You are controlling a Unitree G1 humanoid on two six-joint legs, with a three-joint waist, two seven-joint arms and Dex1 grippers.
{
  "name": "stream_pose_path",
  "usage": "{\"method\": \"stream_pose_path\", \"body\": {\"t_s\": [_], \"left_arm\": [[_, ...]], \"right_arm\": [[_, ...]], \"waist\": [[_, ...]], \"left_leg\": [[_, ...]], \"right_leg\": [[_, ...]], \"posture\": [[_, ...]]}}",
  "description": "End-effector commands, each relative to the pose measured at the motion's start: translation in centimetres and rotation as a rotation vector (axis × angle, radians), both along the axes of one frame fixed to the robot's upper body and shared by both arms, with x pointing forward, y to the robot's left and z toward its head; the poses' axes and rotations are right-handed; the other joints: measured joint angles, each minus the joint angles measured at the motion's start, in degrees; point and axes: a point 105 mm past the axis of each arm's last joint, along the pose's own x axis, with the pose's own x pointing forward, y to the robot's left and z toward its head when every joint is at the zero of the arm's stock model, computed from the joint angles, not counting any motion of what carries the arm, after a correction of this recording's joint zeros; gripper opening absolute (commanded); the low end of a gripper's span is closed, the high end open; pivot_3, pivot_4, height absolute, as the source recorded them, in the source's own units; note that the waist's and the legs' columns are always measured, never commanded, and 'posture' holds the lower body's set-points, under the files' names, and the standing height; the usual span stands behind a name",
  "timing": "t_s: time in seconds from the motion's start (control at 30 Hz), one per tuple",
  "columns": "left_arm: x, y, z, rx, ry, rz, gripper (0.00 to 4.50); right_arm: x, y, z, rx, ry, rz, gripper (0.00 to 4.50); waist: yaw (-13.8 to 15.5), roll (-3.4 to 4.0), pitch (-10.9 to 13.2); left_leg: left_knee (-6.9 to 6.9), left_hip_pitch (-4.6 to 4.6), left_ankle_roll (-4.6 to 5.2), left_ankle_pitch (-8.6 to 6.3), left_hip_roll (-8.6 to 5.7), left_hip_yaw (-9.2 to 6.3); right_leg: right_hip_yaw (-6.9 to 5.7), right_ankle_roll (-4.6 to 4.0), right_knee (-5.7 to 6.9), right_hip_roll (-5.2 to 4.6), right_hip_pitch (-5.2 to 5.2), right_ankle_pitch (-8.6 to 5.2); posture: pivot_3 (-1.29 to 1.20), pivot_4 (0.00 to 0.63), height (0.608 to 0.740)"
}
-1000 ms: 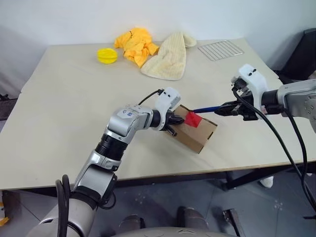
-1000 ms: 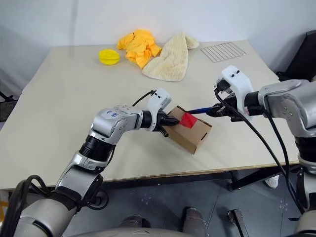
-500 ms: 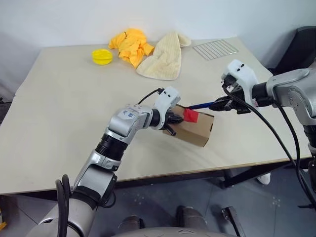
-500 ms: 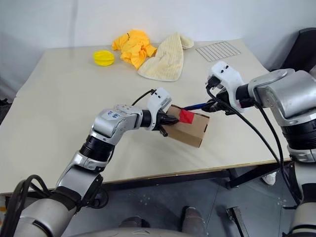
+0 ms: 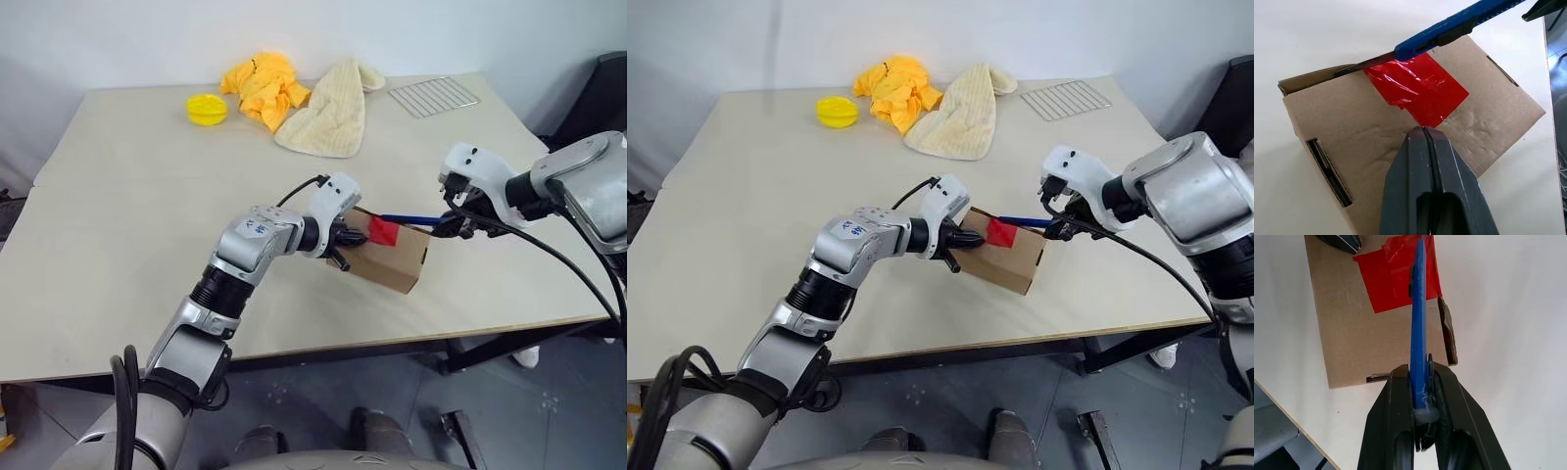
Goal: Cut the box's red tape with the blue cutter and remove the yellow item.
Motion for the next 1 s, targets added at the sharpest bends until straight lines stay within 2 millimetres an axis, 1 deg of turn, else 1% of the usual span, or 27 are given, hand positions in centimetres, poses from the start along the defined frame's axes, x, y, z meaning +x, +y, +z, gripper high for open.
{"method": "stream_pose_path", "body": {"t_s": [0.03,0.17,0.27,0.33,0.53,0.77,1.0], "left_arm": [[0.8,2.0,-2.3,0.082,0.056,0.087,0.00],[0.7,2.0,-2.4,0.083,0.059,0.085,0.00],[0.8,2.1,-2.4,0.085,0.060,0.086,0.00],[0.9,2.2,-2.5,0.087,0.061,0.086,0.00],[1.1,2.1,-2.5,0.090,0.054,0.078,0.00],[1.2,1.7,-2.4,0.099,0.040,0.039,0.00],[1.2,1.4,-2.5,0.109,0.032,0.010,0.00]], "right_arm": [[-0.1,-0.2,-0.2,-0.006,0.028,0.000,0.15],[0.0,-1.1,0.0,-0.025,0.025,-0.018,0.15],[-0.5,-1.8,-0.2,-0.049,0.046,-0.014,0.15],[-0.6,-1.9,-0.2,-0.056,0.052,-0.009,0.15],[0.5,-0.5,0.4,-0.011,0.014,0.007,0.15],[2.5,0.5,1.4,0.016,-0.020,0.004,0.15],[3.2,1.2,2.1,-0.005,0.029,0.034,0.15]], "waist": [[0.00,0.00,0.00],[0.00,0.00,0.00],[0.15,0.00,0.01],[0.37,0.00,0.01],[0.62,0.01,0.01],[-0.36,0.03,0.02],[-0.22,0.08,0.05]], "left_leg": [[0.00,0.00,0.00,0.00,0.00,0.00],[0.00,-0.02,0.00,0.00,0.00,-0.01],[0.00,-0.02,0.00,0.00,0.00,-0.01],[0.00,-0.03,0.00,0.00,0.00,-0.01],[0.00,-0.01,0.00,0.00,0.00,-0.01],[0.03,0.04,0.00,0.01,0.00,0.01],[0.02,-0.04,0.00,0.01,-0.01,0.04]], "right_leg": [[0.00,0.00,-0.01,0.00,0.00,0.00],[-0.01,0.00,-0.02,0.00,0.00,0.00],[-0.01,0.00,-0.02,0.00,0.00,0.00],[-0.02,0.01,-0.04,0.00,0.00,0.00],[-0.01,0.01,-0.03,0.00,0.00,0.00],[0.01,0.00,0.10,0.00,-0.01,0.01],[0.00,0.01,0.05,0.00,-0.05,0.01]], "posture": [[0.00,0.150,0.740],[0.00,0.150,0.740],[0.00,0.150,0.740],[0.00,0.150,0.740],[0.00,0.150,0.740],[0.00,0.150,0.740],[0.00,0.150,0.740]]}}
